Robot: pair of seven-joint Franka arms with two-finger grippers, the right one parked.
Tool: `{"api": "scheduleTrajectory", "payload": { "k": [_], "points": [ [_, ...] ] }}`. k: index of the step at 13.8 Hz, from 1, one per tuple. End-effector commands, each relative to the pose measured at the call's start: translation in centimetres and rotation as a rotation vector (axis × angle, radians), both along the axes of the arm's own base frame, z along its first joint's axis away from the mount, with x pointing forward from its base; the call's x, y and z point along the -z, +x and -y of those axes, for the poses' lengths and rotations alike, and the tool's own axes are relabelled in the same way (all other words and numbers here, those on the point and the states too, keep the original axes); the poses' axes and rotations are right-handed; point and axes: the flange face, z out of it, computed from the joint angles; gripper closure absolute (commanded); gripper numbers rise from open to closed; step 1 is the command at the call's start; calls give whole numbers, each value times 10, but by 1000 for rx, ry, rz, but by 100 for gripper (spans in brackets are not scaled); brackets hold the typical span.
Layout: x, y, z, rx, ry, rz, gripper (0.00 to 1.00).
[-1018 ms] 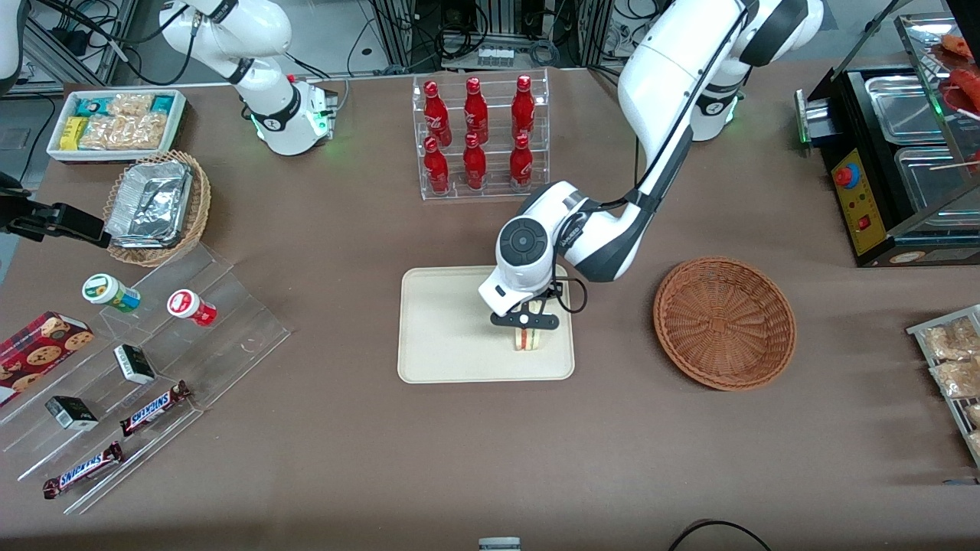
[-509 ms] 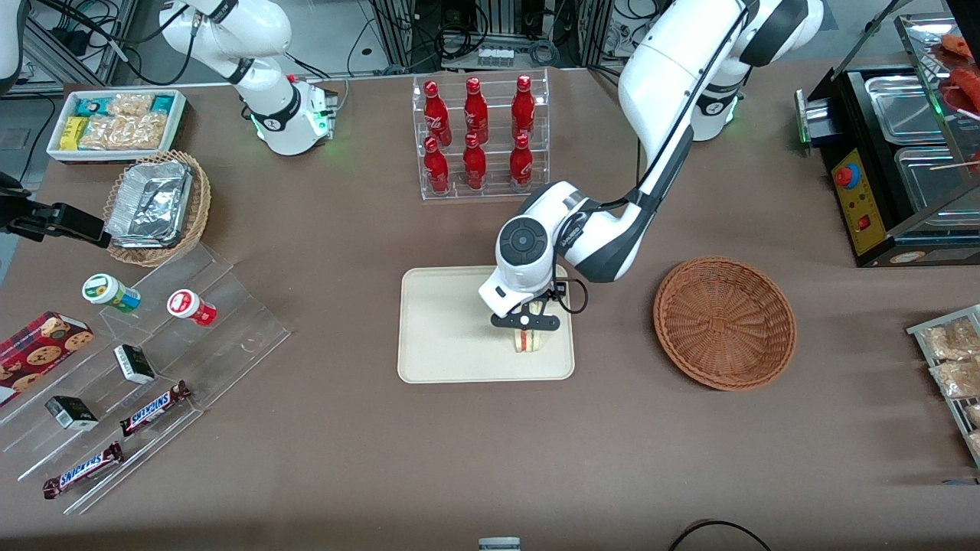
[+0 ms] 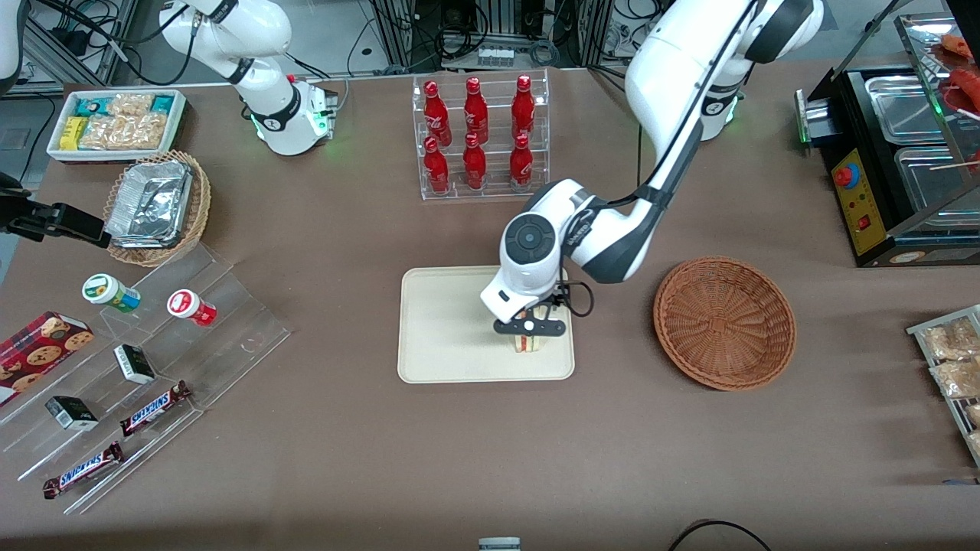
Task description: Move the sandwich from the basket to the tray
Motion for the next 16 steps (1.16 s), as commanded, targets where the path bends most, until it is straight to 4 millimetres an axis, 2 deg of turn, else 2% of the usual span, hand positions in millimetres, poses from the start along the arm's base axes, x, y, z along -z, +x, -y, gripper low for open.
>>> {"api": "scheduleTrajectory", "payload": {
  "k": [1,3,6,10,13,16],
  "points": [
    [-37,23,-49,-75,17,-10,0],
    [-47,37,-82,-92,35,-34,0],
    [-72,58,-157,-72,35,-55,0],
    [-119,66,-247,-58,13,-105,0],
    [-170,57,-277,-26,9,-84,0],
    [-224,38,-306,-63,23,-90,0]
  ]
}}
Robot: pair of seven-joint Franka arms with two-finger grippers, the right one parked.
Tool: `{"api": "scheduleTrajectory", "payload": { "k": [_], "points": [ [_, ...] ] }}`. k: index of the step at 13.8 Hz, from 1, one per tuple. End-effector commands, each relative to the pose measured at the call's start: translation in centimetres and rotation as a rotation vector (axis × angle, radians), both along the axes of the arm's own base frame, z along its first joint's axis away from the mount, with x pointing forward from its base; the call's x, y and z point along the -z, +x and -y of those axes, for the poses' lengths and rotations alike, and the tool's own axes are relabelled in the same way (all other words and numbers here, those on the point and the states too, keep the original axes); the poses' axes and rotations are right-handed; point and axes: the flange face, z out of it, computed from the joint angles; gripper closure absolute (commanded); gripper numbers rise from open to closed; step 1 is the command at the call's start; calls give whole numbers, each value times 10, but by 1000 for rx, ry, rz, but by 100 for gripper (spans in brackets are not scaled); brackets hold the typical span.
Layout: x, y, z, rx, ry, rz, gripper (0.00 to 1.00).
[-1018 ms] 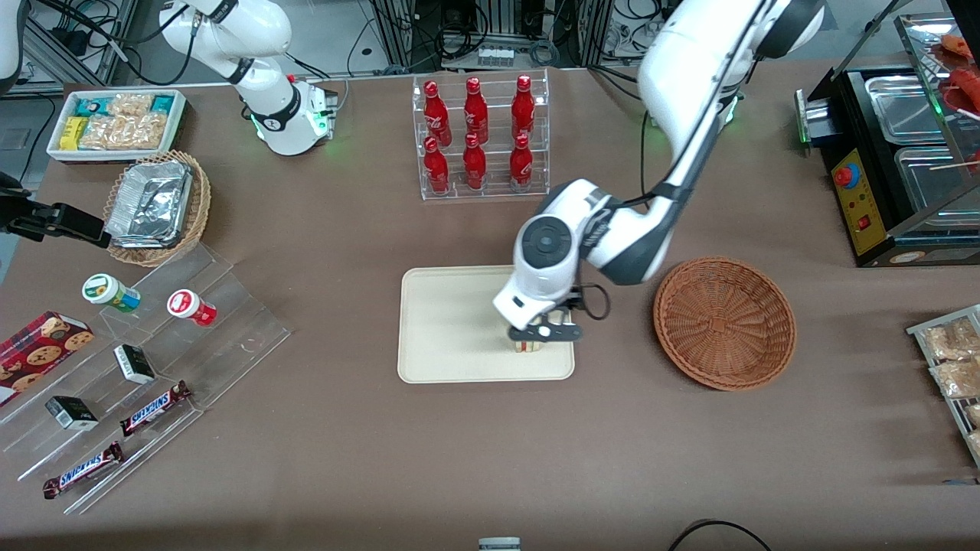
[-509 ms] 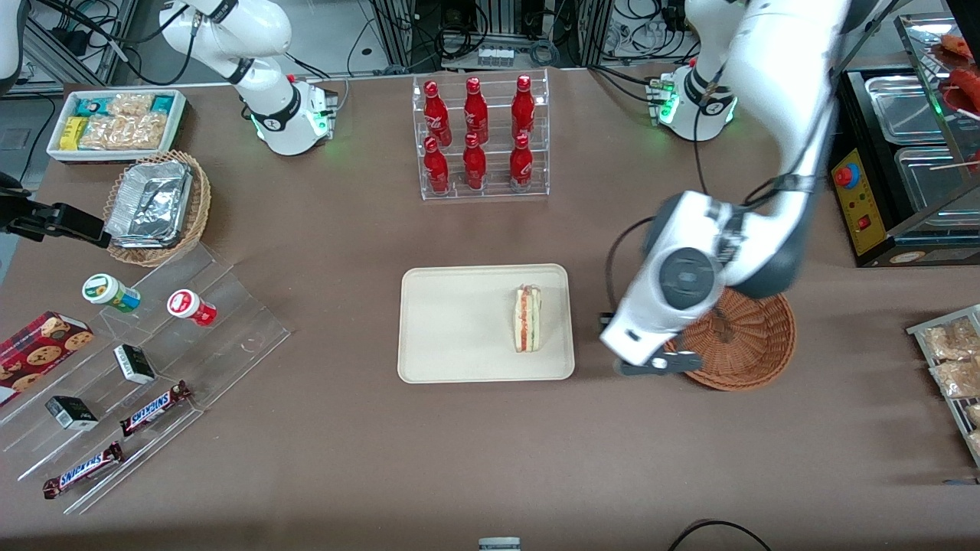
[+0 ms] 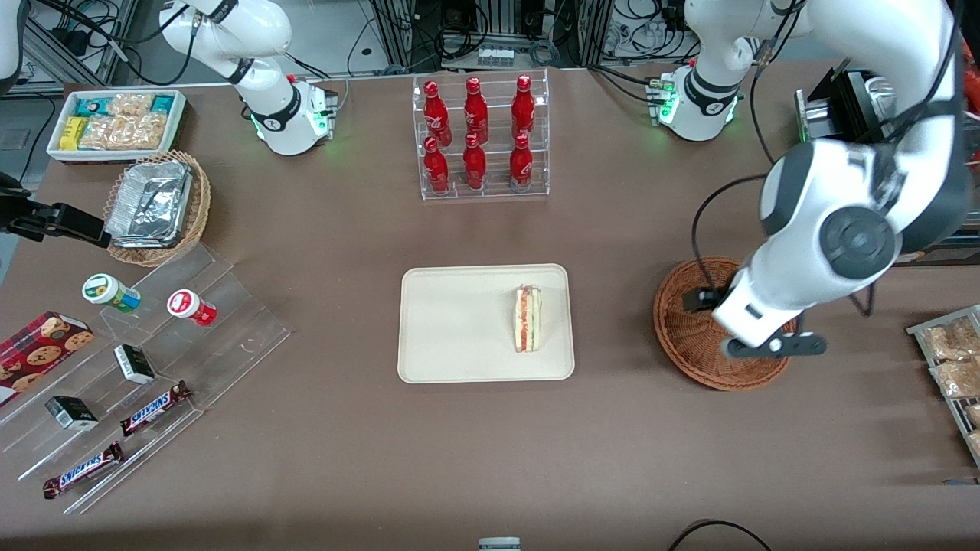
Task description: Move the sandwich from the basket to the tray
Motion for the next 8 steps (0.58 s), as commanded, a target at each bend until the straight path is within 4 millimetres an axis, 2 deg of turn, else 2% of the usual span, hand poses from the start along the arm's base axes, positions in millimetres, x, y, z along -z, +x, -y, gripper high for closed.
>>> {"api": "scheduleTrajectory", "payload": {
  "k": [1,6,8],
  "points": [
    [-51,-27,-31,-17,0,5,0],
    [-119,-60,-91,64,-34,11,0],
    [-132,-70,-97,98,-34,0,0]
  ]
}}
